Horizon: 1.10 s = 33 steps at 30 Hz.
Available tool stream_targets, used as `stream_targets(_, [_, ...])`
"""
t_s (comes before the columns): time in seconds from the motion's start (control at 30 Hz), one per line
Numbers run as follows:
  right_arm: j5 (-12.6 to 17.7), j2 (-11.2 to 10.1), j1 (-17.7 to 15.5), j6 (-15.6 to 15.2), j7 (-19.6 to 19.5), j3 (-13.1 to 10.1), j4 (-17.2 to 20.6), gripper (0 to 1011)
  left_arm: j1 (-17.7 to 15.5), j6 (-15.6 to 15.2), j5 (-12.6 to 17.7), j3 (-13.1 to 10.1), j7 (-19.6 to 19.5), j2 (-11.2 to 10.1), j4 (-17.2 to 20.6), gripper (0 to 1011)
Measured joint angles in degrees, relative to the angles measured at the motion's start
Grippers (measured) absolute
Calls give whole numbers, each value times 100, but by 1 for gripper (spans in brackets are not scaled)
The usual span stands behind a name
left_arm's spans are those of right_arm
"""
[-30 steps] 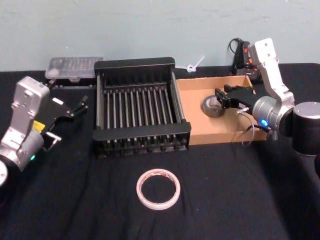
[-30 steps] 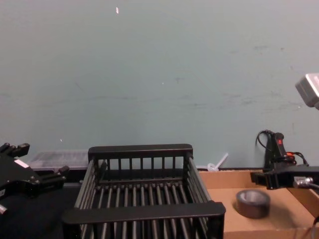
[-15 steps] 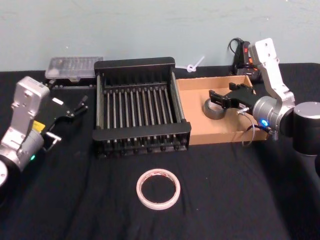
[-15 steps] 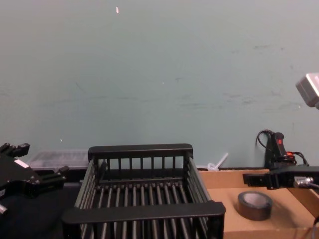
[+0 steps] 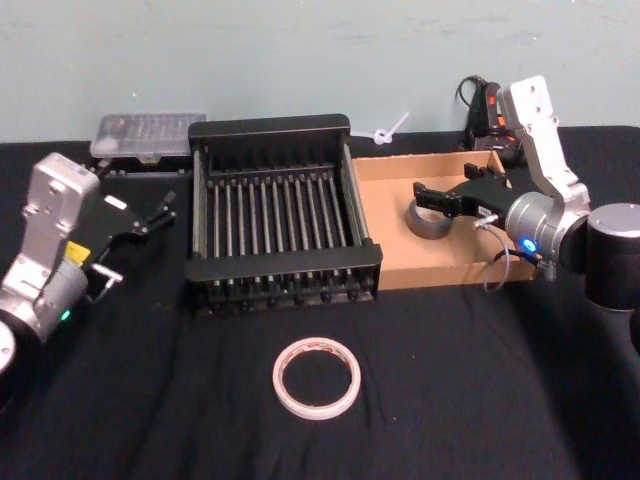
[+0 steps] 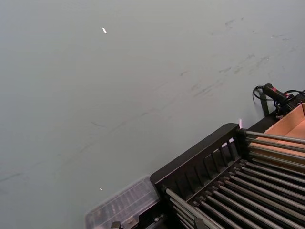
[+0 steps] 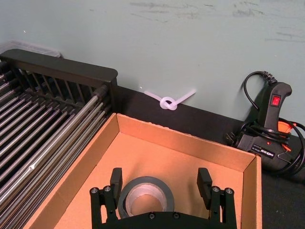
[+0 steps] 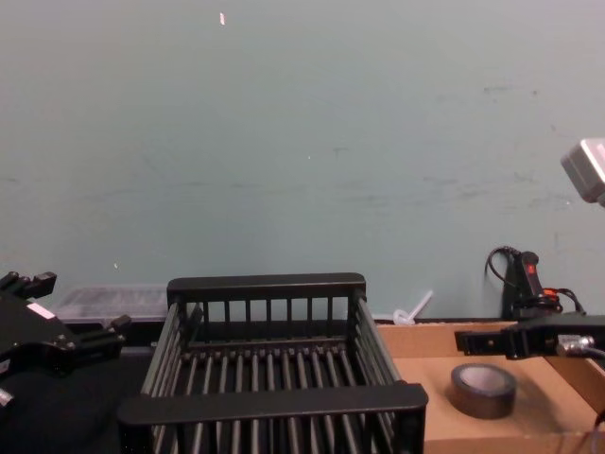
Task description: Pick up the white tape and place it into the black box , Pick up the silver tape and place it into the brown box.
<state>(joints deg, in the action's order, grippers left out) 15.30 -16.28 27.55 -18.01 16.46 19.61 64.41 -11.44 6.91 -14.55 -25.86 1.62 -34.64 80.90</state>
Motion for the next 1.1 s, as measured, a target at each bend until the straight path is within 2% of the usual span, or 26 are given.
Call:
stream_targets(0.23, [-7,-14,-46,35,34,-37,54,1002,0,0,0,0,0,0,0,1001])
stream_targets(0.43, [-27,-140,-280,226,172,-134,401,1002,0,0,0,0,0,0,0,1001])
stream_targets(0.77, [133,-546,-985,483,422,-377,1382,1002,0,0,0,0,0,0,0,1001])
stream_targets(0.97, [400,-907,-1639,818,664,-558,2037,1002,0,0,0,0,0,0,0,1002])
stream_targets(1.0, [400,-907,-1639,818,664,-558,2037,1002,0,0,0,0,0,0,0,1002])
stream_targets(1.1, [514,-1088,-1914,990,824,-598,2262,1002,1,0,0,0,0,0,0,1001])
